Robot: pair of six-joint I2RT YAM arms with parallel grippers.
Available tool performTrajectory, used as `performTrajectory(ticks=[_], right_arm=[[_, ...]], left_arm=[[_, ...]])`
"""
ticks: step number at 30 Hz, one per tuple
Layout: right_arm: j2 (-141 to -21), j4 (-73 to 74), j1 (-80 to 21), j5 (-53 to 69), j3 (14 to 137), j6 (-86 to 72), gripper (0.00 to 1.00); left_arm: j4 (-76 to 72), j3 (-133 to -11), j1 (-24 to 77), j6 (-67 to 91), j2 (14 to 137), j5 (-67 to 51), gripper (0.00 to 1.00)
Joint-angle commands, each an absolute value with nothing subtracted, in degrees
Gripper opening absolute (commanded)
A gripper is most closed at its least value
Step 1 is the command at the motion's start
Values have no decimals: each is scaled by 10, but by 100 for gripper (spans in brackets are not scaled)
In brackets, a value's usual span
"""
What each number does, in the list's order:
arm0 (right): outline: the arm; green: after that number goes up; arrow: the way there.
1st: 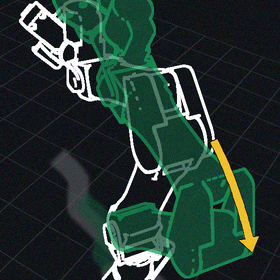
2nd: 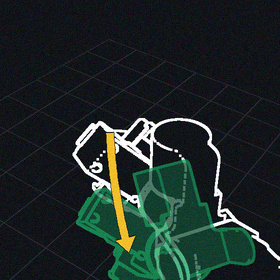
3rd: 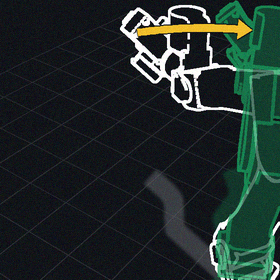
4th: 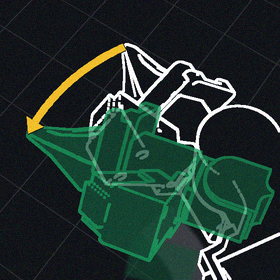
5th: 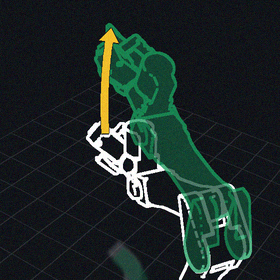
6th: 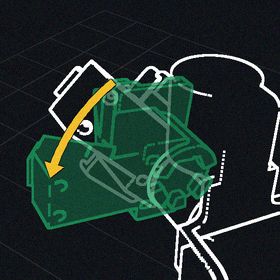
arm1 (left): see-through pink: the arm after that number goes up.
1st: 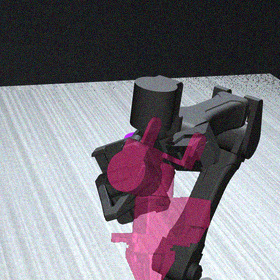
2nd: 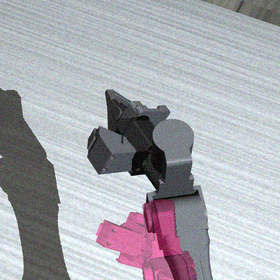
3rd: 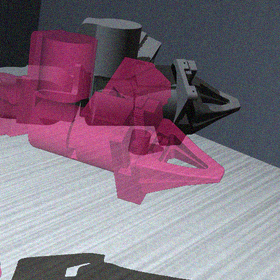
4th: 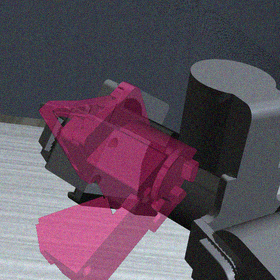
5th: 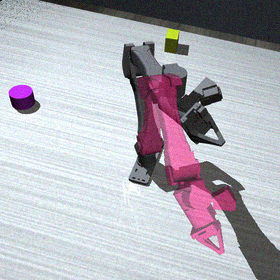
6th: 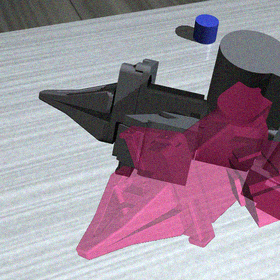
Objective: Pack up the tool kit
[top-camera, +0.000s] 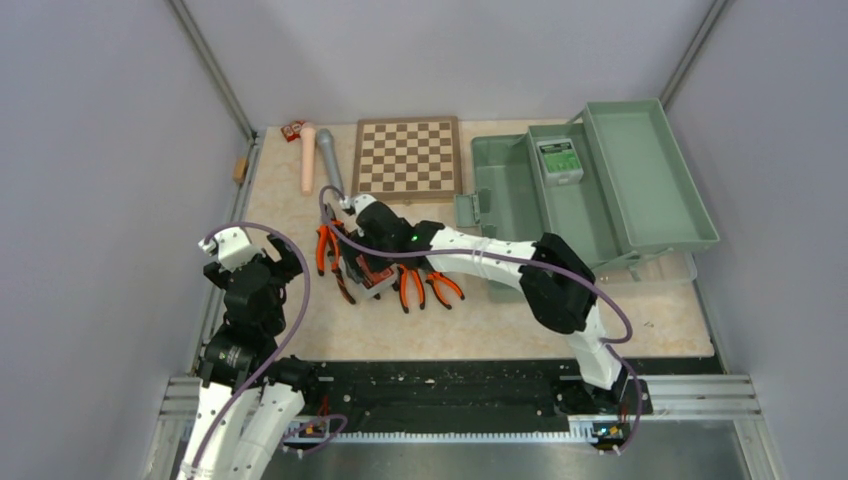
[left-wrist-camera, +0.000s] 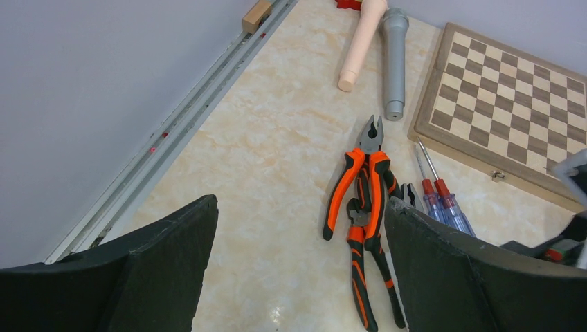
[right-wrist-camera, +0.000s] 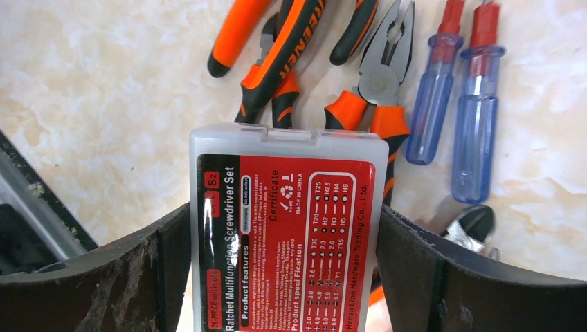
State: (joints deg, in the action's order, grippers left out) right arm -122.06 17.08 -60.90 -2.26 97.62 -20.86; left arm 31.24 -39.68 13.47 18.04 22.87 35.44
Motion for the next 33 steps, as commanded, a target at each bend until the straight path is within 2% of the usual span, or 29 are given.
performTrajectory(ticks=[1,11,24,33], right_arm=[[-1113,164,-614,-22,1014,-174,44],[-1001,282,-550,-73,1010,-122,44],[-812,413,-382,-274,893,-35,45],[-750,433,-259,-299,791,-47,47]], left_arm=[[290,-392,132,179,230,355,94],[291,-392,132,179,228,355,94],[290,-392,132,179,231,358,94],[290,-391,131,178,233,356,94]])
